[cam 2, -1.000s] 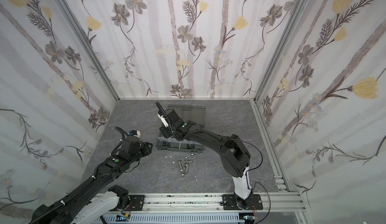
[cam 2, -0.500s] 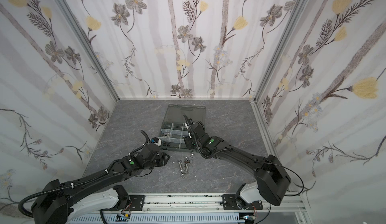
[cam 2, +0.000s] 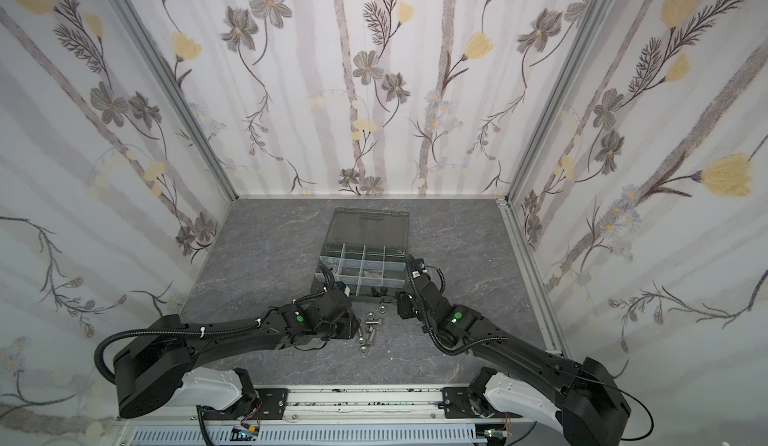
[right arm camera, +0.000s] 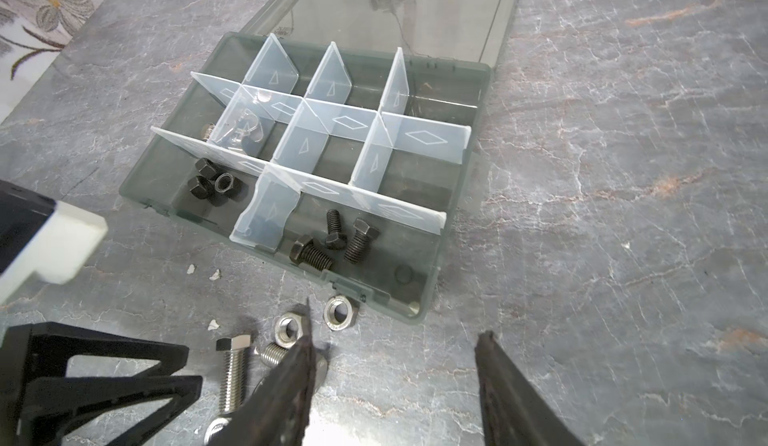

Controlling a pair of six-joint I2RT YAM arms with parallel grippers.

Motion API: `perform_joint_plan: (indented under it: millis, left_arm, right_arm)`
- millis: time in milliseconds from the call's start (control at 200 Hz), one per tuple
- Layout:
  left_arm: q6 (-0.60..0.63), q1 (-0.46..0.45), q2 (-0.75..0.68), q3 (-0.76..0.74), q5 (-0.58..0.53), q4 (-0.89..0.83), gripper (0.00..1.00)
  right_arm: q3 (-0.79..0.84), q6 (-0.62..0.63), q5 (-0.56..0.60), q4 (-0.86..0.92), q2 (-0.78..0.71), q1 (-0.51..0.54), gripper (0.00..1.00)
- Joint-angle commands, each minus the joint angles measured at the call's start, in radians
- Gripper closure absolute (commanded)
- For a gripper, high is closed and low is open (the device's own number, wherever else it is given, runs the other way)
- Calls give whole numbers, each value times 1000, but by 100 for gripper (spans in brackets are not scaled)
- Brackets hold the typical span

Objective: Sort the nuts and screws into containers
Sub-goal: 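Raise the right gripper while the left gripper reaches down to a silver bolt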

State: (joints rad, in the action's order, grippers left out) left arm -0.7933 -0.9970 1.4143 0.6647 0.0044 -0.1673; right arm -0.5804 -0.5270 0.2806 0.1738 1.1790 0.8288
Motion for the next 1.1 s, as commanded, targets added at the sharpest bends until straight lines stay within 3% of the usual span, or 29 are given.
perform_joint_plan:
  millis: [0, 705, 1094]
  left_arm:
    - [-17, -20, 46, 29, 21, 27, 59]
    - [-34, -26, 110, -9, -59, 16, 61]
    - [34, -11, 98, 20, -170, -115, 65]
  right_arm:
    - [27, -69, 33, -31, -33, 0, 38]
    - [40, -79, 34, -34, -48, -2, 37]
    - [47, -93, 21, -49, -47, -1, 36]
